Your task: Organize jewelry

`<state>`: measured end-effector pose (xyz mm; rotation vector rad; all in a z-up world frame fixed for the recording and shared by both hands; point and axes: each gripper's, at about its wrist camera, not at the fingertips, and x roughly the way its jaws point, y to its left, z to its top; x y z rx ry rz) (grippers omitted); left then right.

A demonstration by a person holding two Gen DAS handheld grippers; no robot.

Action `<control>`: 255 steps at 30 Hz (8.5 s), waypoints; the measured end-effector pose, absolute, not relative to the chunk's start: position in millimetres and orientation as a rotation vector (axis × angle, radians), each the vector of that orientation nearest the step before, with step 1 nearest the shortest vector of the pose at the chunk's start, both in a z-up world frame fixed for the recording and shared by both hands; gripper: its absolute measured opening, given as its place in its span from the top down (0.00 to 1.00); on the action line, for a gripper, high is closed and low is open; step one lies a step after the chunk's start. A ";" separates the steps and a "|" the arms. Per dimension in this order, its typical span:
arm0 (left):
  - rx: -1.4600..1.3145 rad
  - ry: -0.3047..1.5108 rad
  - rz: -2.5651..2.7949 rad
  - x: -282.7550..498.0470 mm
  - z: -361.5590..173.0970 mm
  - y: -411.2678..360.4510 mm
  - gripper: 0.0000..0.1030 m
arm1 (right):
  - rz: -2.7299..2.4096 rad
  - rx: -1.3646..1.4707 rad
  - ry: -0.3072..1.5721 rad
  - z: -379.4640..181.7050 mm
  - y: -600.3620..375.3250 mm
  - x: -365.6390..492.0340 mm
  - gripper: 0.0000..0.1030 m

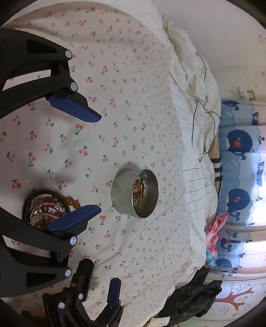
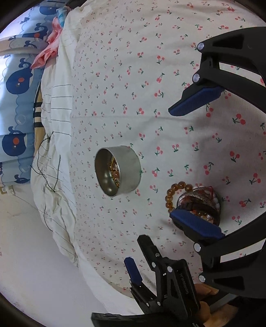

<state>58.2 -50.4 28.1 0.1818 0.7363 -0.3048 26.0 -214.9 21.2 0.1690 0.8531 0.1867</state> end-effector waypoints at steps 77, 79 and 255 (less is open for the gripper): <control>0.140 1.089 -0.805 63.1 -13.2 -54.5 0.92 | 0.054 0.130 1.031 -16.5 -260.8 48.7 0.72; 0.129 1.103 -0.807 65.3 -15.5 -55.2 0.92 | 0.063 0.120 1.042 -18.8 -257.4 49.4 0.66; -0.104 1.084 -0.475 92.7 -21.7 -4.4 0.35 | 0.106 0.044 0.842 25.9 -210.1 46.9 0.37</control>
